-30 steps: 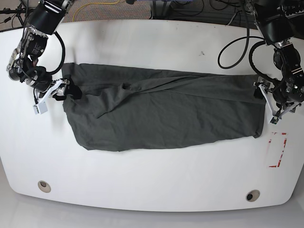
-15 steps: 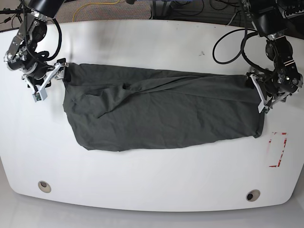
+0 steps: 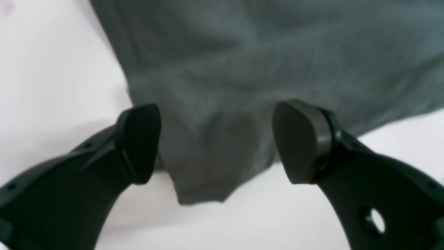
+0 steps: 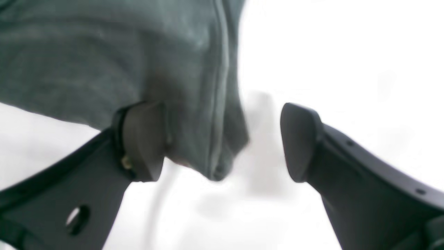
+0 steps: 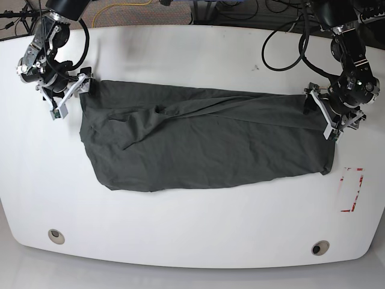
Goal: Fold the T-shirt properly
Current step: 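Pull the held edge taut between both grippers, sliding the shirt back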
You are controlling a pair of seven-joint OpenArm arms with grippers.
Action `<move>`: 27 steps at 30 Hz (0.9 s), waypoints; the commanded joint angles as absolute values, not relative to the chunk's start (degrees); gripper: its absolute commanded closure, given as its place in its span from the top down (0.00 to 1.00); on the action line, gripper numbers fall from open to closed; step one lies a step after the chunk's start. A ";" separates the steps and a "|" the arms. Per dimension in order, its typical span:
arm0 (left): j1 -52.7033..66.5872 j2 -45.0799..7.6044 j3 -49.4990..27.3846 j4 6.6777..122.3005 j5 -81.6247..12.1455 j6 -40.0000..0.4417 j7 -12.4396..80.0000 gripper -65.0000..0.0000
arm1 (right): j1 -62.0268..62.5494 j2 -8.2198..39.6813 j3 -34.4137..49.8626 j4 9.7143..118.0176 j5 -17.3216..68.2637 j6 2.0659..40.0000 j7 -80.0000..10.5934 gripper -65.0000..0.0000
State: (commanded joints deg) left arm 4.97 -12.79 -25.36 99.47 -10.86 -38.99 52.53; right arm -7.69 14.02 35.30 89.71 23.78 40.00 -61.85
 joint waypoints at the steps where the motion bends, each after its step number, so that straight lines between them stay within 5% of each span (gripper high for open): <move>1: 5.23 -12.79 -25.71 99.30 -10.77 -38.99 51.91 0.78 | -7.87 14.02 35.30 88.66 23.87 40.00 -61.23 0.74; 6: 5.58 -12.79 -27.38 99.12 -10.77 -34.07 49.36 0.78 | -8.22 14.29 35.30 86.37 23.87 40.00 -59.91 0.72; 10: 7.08 -13.05 -27.21 97.63 -10.77 -29.23 45.93 0.78 | -8.31 14.02 35.30 86.37 23.87 40.00 -59.82 0.55; 16: 7.16 -14.11 -27.03 92.70 -10.77 -27.82 43.56 0.78 | -8.31 13.93 35.30 86.37 23.87 40.00 -59.82 0.34; 27: 6.20 -14.11 -27.12 87.52 -10.77 -27.38 43.30 0.78 | -8.66 13.93 35.30 86.37 23.87 40.00 -59.82 0.34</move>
State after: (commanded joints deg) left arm 6.20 -14.11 -27.12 87.52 -10.77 -27.38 43.30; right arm -8.66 13.93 35.30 86.37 23.87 40.00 -59.82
